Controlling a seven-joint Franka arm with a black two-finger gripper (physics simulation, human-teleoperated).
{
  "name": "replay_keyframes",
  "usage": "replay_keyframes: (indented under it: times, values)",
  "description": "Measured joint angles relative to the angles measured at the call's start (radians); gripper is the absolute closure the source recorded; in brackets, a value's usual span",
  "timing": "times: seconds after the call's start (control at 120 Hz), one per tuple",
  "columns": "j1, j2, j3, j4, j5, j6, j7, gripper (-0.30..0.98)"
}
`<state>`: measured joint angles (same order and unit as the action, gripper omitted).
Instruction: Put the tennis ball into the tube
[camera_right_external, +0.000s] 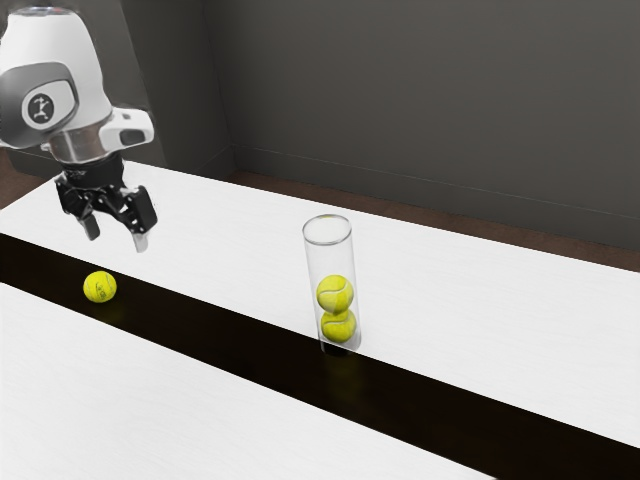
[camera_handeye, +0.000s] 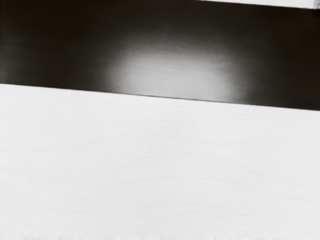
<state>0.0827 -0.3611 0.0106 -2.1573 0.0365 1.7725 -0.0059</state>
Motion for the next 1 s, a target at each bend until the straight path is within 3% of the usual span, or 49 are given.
replay_keyframes:
  times: [0.175,0.392,0.617,1.0]
  values:
    - [0.069,0.012,0.002,-0.136,0.007,0.155,0.016,0.0]
    - [0.157,0.118,0.002,-0.156,0.007,0.343,0.081,0.0]
    - [0.243,0.262,0.002,-0.105,0.002,0.452,0.14,0.0]
    - [0.356,0.529,0.0,0.065,0.001,0.491,0.209,0.0]
